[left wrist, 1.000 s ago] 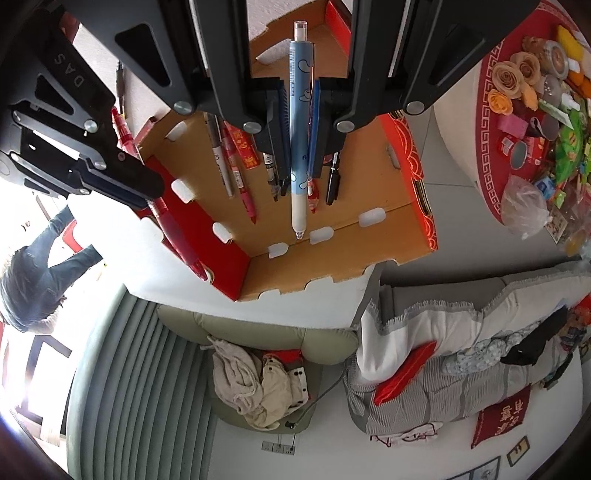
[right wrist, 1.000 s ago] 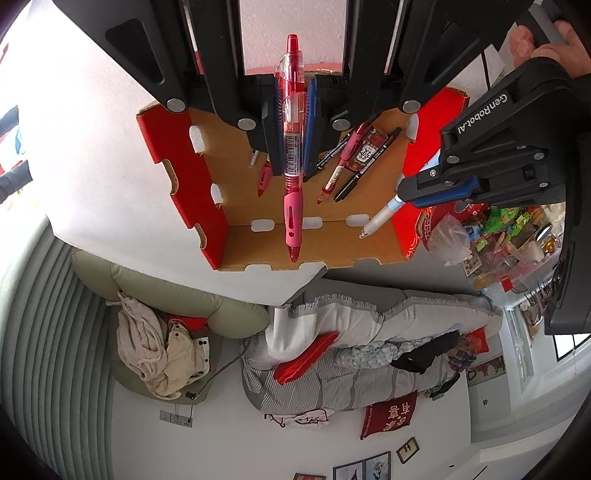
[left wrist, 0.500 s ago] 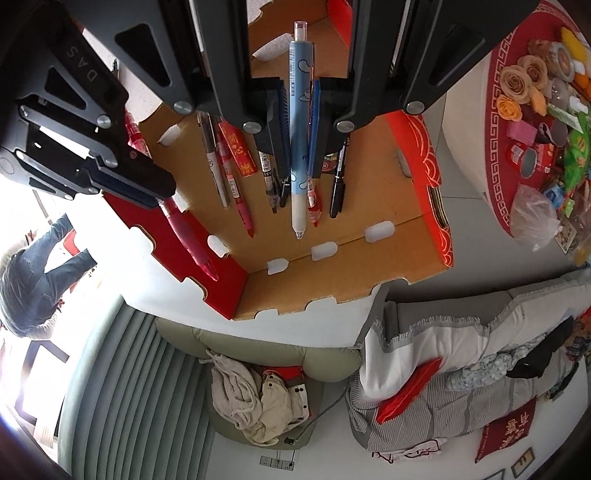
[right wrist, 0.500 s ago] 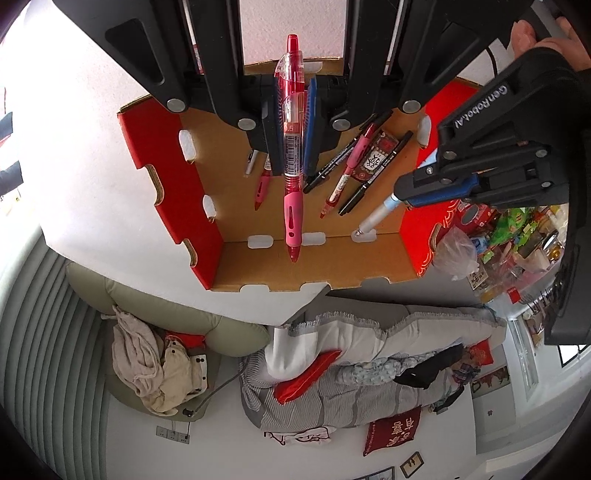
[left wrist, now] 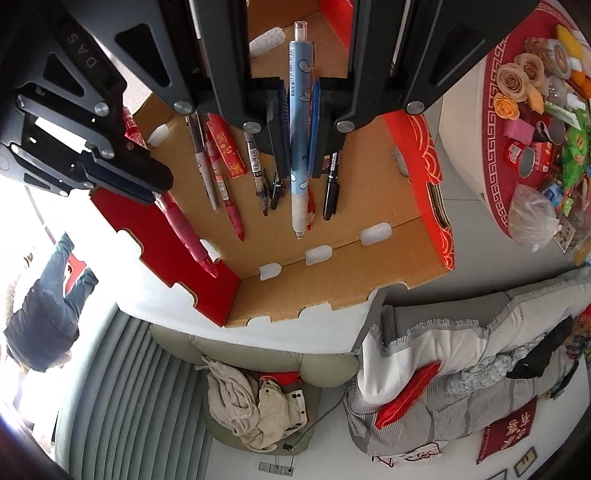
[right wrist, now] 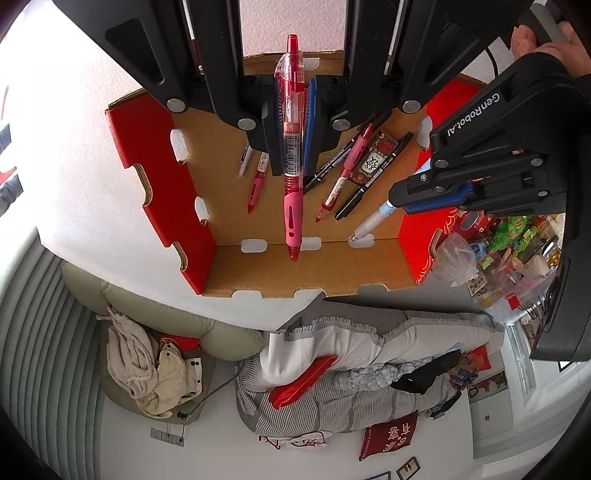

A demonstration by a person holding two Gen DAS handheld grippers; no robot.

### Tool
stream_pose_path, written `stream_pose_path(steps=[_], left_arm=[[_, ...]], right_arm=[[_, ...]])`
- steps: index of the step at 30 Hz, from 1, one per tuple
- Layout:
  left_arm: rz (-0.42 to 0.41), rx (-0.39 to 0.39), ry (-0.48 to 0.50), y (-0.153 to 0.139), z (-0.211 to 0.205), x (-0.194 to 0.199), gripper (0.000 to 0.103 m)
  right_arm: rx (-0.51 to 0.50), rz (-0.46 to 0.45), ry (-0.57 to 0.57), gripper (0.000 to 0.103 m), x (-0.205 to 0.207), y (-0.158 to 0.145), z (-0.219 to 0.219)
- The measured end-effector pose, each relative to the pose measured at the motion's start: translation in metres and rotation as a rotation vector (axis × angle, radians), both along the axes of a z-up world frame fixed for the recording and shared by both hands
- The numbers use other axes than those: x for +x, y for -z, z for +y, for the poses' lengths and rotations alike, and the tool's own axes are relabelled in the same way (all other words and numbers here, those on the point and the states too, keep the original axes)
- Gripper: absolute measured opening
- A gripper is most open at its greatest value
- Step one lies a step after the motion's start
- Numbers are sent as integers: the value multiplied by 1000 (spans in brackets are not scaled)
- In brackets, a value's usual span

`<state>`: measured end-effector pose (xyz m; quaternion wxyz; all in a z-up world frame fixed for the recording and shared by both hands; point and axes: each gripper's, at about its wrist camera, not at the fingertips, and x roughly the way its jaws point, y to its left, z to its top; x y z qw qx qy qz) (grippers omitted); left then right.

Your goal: Organize rigid objects

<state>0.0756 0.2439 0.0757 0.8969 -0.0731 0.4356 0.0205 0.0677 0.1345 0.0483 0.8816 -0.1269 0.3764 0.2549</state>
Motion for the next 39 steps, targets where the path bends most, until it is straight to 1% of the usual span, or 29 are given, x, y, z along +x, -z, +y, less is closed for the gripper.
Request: stream_pose_path(steps=[12, 19, 20, 21, 23, 25, 28, 35, 39], left_arm=[[14, 34, 22, 3, -7, 9, 10], [29, 37, 21, 7, -7, 14, 10], [37, 43, 26, 8, -8, 15, 12], [50, 55, 28, 11, -9, 16, 16], [56, 61, 32, 14, -11, 16, 41], [52, 68, 27, 15, -12, 15, 46], [49, 65, 29, 15, -12, 14, 46], [26, 66, 50, 7, -20, 3, 46], [4, 64, 96, -2, -35, -11, 46]], right_arm=[[1, 5, 15, 11, 6, 5, -2], [-6, 3, 25, 11, 10, 4, -1], [-9, 8, 29, 11, 12, 4, -1], [-12, 15, 37, 11, 14, 5, 0], [-14, 24, 50, 11, 17, 6, -2], [-14, 29, 57, 11, 18, 8, -4], [-20, 37, 64, 11, 18, 9, -8], [22, 26, 108, 11, 4, 2, -31], [33, -3, 136, 11, -12, -6, -52]])
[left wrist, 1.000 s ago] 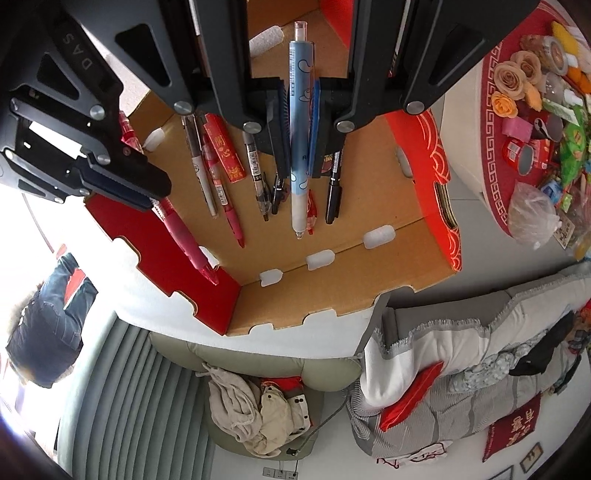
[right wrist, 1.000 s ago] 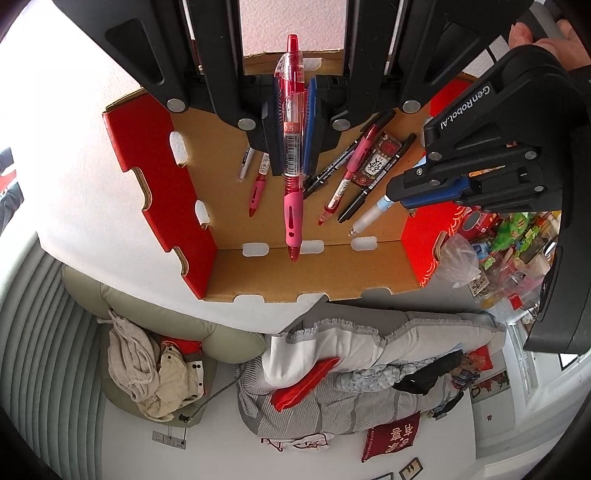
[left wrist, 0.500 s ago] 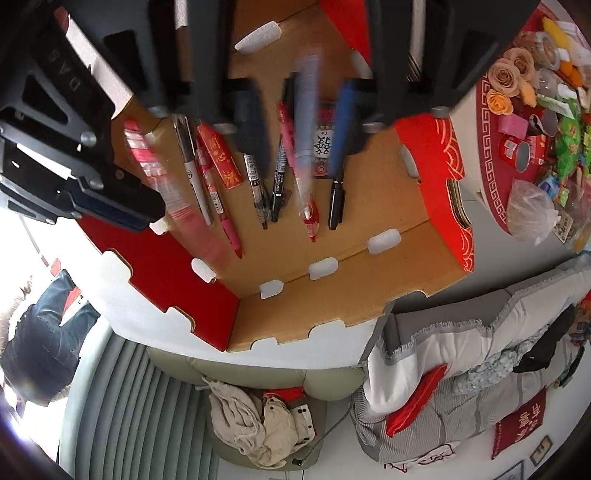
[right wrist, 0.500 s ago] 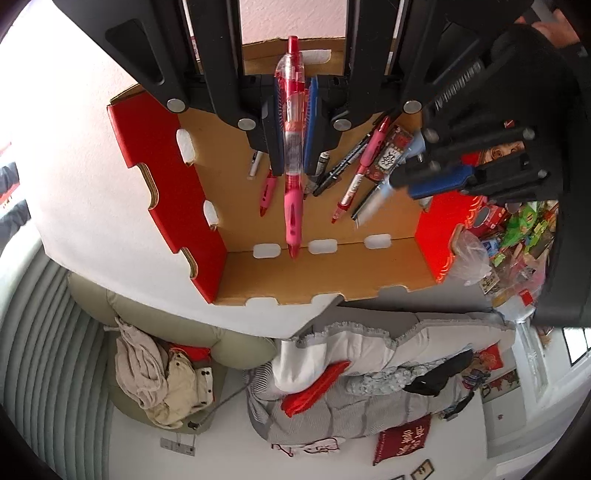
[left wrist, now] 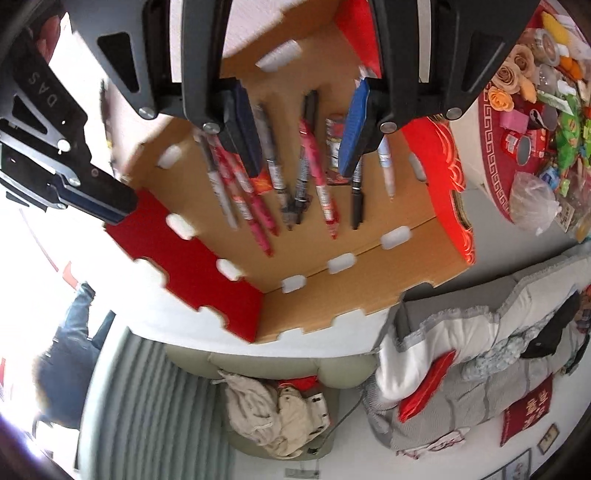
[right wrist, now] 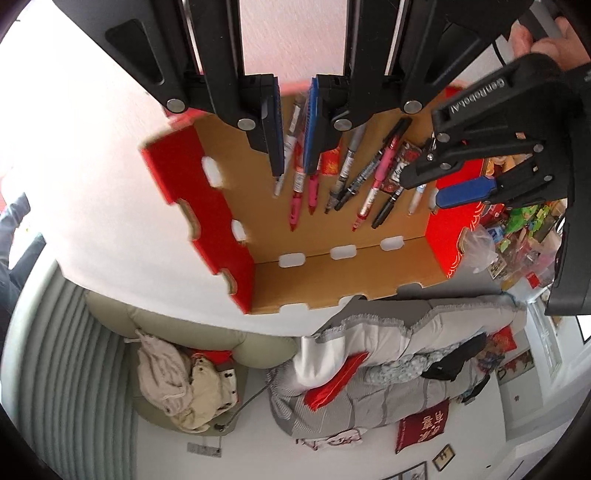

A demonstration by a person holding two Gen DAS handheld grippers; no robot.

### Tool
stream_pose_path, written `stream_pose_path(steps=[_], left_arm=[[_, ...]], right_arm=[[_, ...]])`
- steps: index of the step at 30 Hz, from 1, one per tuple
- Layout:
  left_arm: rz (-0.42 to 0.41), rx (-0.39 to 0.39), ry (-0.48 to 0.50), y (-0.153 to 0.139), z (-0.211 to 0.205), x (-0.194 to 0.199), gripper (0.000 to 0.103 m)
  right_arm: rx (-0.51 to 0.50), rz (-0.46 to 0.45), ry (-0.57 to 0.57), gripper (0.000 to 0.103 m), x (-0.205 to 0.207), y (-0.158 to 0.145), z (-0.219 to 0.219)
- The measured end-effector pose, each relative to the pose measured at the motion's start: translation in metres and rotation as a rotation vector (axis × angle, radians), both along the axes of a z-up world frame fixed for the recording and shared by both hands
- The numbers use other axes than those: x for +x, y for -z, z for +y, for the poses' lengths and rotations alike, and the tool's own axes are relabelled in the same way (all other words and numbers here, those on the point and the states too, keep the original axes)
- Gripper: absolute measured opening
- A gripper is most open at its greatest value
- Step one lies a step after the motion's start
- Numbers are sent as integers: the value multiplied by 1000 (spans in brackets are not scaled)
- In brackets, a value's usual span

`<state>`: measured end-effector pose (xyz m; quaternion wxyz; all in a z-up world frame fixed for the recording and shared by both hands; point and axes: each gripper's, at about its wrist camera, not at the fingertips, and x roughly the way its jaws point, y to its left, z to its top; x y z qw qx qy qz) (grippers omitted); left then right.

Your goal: Organize rigid objects

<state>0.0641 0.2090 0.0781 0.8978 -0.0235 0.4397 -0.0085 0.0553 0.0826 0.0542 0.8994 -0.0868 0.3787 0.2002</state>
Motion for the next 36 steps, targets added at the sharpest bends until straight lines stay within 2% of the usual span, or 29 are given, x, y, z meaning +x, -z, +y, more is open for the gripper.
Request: stream_pose_path(steps=[3, 5, 7, 8, 9, 12, 15, 17, 22, 25, 26, 28, 30, 33, 36], left_arm=[[-39, 12, 85, -13, -28, -20, 53], [-60, 15, 152, -19, -49, -30, 59], [-72, 29, 245, -23, -79, -41, 60], [-72, 39, 292, -23, -95, -46, 60], [-71, 55, 336, -22, -110, -50, 60], [-36, 35, 450, -14, -140, -51, 60], [12, 17, 547, 8, -162, -41, 59], [37, 18, 571, 22, -168, -30, 56], [77, -5, 638, 45, -181, 2, 56], [104, 51, 611, 57, -186, 25, 56], [118, 53, 612, 61, -186, 32, 50], [148, 58, 615, 70, -187, 44, 47], [129, 87, 620, 73, -188, 49, 47], [133, 62, 607, 73, -188, 62, 47], [129, 85, 608, 76, -193, 67, 47]], right_arm=[[3, -39, 30, 11, -21, -5, -28], [18, -33, 92, 12, -32, -2, -57], [43, 8, 172, 34, -38, 9, -87], [44, 21, 219, 61, -41, 15, -102], [39, 24, 255, 66, -43, 21, -112], [41, 80, 298, 66, -48, 41, -136], [58, 93, 323, 66, -55, 50, -146], [41, 101, 330, 63, -55, 55, -147], [21, 94, 373, 63, -59, 65, -165], [20, 103, 382, 63, -62, 67, -175], [21, 106, 378, 63, -63, 68, -177], [22, 109, 367, 63, -63, 70, -175], [26, 111, 350, 63, -62, 72, -172], [31, 117, 328, 63, -61, 76, -165], [35, 123, 317, 63, -58, 80, -159]])
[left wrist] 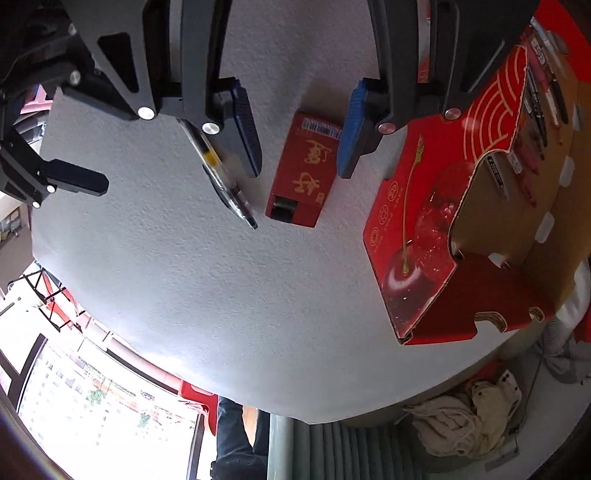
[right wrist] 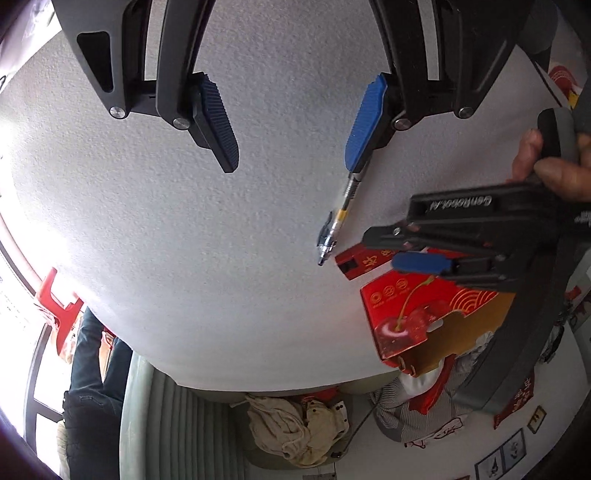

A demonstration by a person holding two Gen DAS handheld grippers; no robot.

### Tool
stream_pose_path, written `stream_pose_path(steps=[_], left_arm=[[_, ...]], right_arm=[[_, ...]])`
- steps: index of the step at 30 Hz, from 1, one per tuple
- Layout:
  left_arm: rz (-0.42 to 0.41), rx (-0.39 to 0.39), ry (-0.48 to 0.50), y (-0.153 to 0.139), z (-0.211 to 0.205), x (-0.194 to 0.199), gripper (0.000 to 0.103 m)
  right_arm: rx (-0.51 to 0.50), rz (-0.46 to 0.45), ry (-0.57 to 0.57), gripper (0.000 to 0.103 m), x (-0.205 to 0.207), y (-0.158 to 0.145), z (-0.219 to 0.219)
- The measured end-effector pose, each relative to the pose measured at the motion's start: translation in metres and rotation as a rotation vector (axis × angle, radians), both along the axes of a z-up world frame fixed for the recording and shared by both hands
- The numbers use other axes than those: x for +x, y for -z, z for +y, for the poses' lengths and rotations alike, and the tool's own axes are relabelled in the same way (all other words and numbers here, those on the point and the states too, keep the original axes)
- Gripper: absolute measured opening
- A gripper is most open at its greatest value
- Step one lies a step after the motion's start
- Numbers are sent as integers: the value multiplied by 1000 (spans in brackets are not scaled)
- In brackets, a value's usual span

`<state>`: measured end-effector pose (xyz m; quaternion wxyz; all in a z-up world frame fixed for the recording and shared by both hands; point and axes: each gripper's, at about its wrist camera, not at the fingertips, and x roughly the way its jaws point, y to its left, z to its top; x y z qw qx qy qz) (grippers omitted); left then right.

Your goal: Organize rigid objects

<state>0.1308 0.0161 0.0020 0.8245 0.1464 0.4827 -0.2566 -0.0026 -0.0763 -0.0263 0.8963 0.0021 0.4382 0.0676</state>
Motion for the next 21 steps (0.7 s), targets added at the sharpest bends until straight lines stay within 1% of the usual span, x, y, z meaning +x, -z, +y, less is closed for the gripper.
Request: stream_pose_path(steps=[2, 4, 5, 7, 9, 10, 11, 12, 14, 16, 18, 19, 20, 21], left_arm=[[-24, 39, 28, 2, -4, -2, 47], [-12, 74, 33, 11, -4, 1, 47], [-14, 42, 29, 11, -1, 1, 48], [11, 10, 20, 12, 4, 5, 48], [20, 10, 28, 11, 4, 7, 46], [23, 12, 32, 10, 3, 7, 42], [31, 12, 39, 9, 4, 9, 41], [37, 12, 47, 9, 4, 11, 41], [36, 16, 58, 9, 3, 12, 41], [31, 21, 49, 10, 2, 14, 41], [25, 22, 29, 10, 1, 15, 40], [22, 19, 20, 10, 1, 11, 40], [19, 15, 12, 10, 1, 10, 40], [17, 13, 8, 11, 1, 9, 40]], right_arm=[[0, 2, -8, 63, 2, 1, 4], [-7, 3, -18, 63, 4, 2, 8], [-9, 5, -21, 63, 4, 3, 10], [-13, 7, -29, 63, 7, 4, 14], [-16, 13, -37, 63, 11, 7, 20], [-17, 15, -43, 63, 12, 8, 23], [-17, 17, -49, 61, 14, 8, 26], [-16, 20, -56, 59, 15, 9, 30], [-20, 29, -65, 57, 19, 11, 35], [-43, 54, -70, 49, 23, 19, 43], [-92, 25, -49, 37, 24, 22, 47], [-97, 20, -43, 32, 25, 22, 46], [-108, 23, -32, 17, 27, 23, 44], [-118, 29, -35, 11, 28, 23, 41]])
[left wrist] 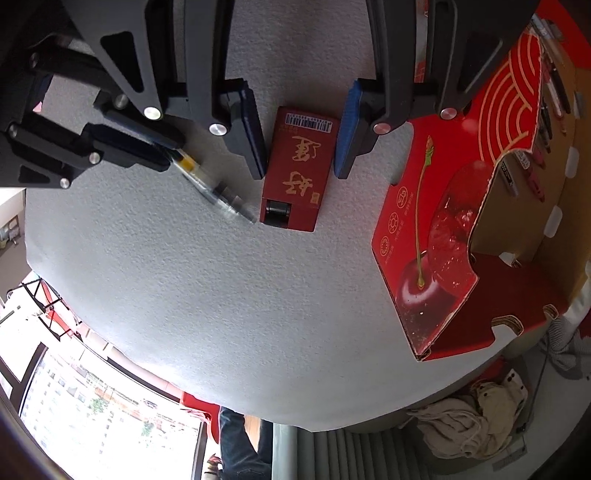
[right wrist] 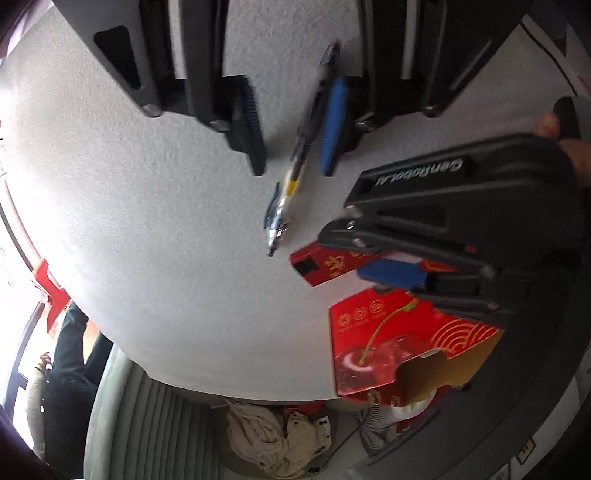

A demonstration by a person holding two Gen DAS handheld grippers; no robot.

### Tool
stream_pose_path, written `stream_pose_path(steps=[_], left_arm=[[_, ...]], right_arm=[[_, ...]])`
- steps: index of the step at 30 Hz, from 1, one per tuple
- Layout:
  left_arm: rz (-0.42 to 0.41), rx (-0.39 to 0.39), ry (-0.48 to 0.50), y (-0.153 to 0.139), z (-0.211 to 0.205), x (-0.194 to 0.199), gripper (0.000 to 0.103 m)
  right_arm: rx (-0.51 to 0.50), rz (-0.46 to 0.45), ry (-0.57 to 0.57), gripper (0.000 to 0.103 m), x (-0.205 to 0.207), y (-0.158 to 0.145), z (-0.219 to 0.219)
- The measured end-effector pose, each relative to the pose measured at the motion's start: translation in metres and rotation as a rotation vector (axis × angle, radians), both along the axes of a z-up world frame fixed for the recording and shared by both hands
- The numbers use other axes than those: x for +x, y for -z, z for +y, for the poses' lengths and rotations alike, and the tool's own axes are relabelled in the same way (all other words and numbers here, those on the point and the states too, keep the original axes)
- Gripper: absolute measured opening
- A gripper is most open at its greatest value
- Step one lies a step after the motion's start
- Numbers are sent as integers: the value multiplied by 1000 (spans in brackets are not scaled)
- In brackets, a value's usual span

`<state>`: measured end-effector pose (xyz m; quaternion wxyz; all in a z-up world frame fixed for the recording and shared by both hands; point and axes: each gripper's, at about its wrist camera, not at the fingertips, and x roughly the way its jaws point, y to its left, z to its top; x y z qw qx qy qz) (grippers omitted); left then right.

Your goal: Organize rigid objects

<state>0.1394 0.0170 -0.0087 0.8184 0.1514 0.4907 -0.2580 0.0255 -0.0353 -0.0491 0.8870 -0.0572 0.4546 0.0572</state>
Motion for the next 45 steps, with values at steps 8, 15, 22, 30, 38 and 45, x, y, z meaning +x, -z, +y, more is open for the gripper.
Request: stream_pose_path(steps=[8, 15, 22, 30, 38, 45], left_arm=[[-10, -40, -55, -1, 5, -17, 39], [-23, -67, -83, -11, 16, -36, 38], [-76, -102, -105, -39, 24, -58, 38], [-126, -158, -163, -72, 43, -78, 38], [-207, -194, -231, -113, 69, -97, 38], [-268, -188, -325, -137, 100, -100, 38]], right_arm=[[48, -10, -3, 10, -2, -12, -31], [77, -54, -18, 10, -2, -34, -30], [103, -93, -41, 10, -11, -48, -23], [101, -138, -60, 10, -19, -66, -15], [92, -213, -105, 10, -27, -96, 0], [87, -262, -165, 10, -24, -116, 26]])
